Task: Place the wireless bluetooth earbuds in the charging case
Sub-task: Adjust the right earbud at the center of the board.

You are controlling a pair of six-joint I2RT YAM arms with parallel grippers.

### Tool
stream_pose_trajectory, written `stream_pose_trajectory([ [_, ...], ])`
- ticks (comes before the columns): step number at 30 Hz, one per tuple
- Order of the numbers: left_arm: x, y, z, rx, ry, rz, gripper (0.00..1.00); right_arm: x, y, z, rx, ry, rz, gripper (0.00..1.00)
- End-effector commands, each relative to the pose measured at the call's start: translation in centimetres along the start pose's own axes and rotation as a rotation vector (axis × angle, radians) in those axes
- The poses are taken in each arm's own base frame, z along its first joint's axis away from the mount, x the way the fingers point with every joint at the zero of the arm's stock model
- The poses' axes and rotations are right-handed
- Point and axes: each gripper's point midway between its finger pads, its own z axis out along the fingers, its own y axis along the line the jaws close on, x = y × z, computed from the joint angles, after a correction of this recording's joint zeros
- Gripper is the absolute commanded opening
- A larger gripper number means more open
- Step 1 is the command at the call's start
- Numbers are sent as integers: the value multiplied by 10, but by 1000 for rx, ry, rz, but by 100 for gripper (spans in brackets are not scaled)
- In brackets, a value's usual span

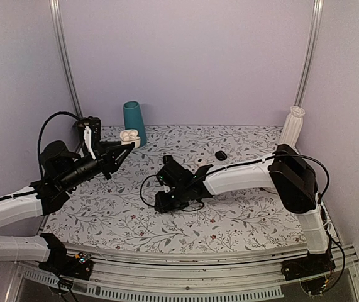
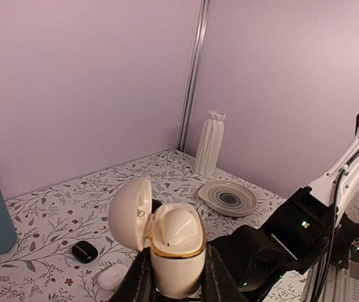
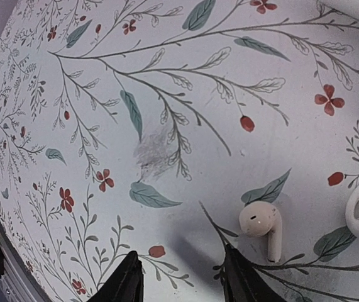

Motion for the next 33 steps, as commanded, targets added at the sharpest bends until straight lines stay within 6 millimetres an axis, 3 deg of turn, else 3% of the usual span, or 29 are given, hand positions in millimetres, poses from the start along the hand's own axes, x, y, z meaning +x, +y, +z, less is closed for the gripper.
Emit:
stream_pose_trajectory([
  [1, -11, 1, -2, 0, -28, 10, 0, -18, 12, -12, -13, -47, -27, 44],
  [8, -13, 1, -4, -4, -31, 10, 0, -43, 9, -38, -23, -103, -213, 47],
  [18, -18, -1, -4, 3, -35, 9, 0, -42, 7, -29, -79, -61, -606, 50],
  [22, -20, -1, -5, 2, -35, 10, 0, -50, -12, -15, 1, -4, -581, 48],
  [33, -20, -1, -7, -3, -36, 4, 0, -50, -21, -14, 63, 41, -469, 43],
])
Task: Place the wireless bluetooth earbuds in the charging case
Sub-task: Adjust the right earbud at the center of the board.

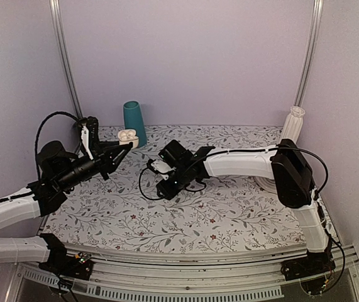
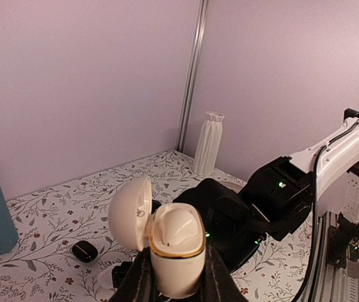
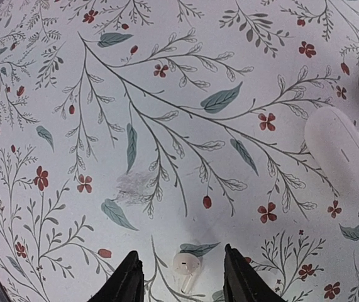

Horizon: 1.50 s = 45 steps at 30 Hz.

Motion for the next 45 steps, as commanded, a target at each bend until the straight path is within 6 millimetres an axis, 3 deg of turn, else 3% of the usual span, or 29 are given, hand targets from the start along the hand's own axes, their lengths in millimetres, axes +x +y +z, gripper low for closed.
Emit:
stream_pose_trajectory([
  [1, -16, 1, -1, -8, -35, 4, 0, 7, -8, 4, 41, 63, 69, 42],
  [9, -15, 1, 2, -1, -35, -5, 0, 4, -7, 2, 44, 91, 191, 36],
  [10, -15, 1, 2, -1, -33, -5, 0, 17, -9, 15, 58, 136, 201, 35],
  [17, -15, 2, 1, -5, -36, -6, 0, 23, -11, 16, 94, 160, 242, 33],
  [32, -16, 3, 2, -7, -38, 0, 0, 31, 3, 29, 118, 200, 234, 32],
  [45, -16, 3, 4, -4, -38, 2, 0, 33, -5, 29, 204, 212, 225, 32],
])
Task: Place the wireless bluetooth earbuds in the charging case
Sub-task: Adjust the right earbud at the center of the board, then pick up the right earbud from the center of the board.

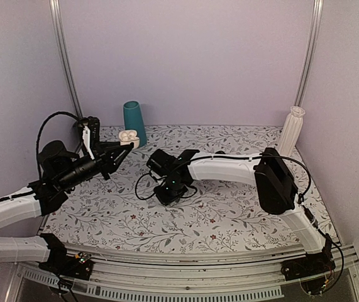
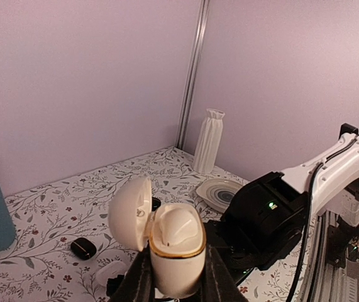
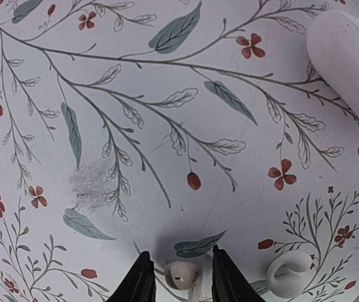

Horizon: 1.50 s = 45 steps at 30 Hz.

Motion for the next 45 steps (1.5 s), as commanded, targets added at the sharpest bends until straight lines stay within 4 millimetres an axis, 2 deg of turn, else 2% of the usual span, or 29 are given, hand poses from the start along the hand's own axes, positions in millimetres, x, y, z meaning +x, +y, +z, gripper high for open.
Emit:
stream_pose_trajectory([
  [1, -19, 2, 2, -3, -47, 12, 0, 0, -2, 4, 37, 5, 3, 32],
  [16, -17, 3, 3, -4, -44, 12, 0, 4, 6, 3, 56, 22, -26, 29],
  [45, -16, 4, 3, -8, -39, 7, 0, 15, 3, 14, 80, 64, -28, 26],
])
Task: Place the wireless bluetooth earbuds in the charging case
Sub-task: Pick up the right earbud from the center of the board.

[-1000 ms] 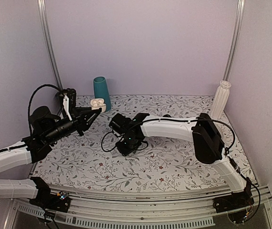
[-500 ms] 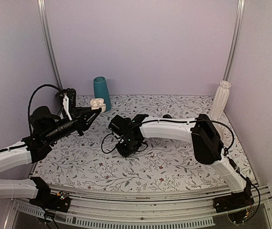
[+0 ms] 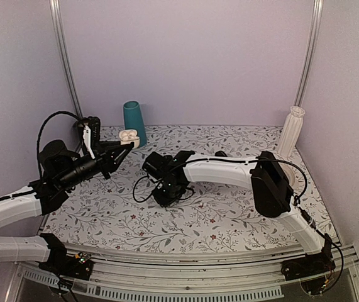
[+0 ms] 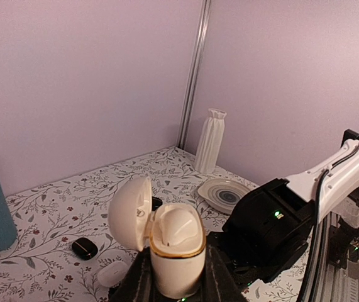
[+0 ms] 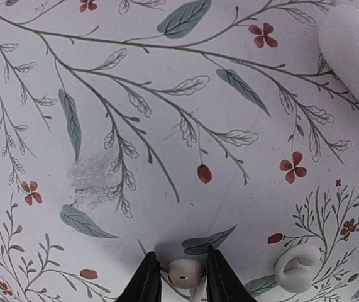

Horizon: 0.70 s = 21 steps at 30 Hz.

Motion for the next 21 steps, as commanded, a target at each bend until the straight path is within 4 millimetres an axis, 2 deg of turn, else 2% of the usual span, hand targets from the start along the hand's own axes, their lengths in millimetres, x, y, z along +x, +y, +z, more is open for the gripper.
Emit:
stream_pose_trajectory([
  [1, -17, 1, 1, -2, -43, 8, 0, 10, -2, 12, 29, 37, 1, 26],
  [11, -16, 2, 2, -4, -40, 7, 0, 14, -2, 14, 29, 52, -4, 21],
  [21, -15, 6, 3, -21, -40, 1, 0, 2, -3, 2, 25, -4, 20, 15],
])
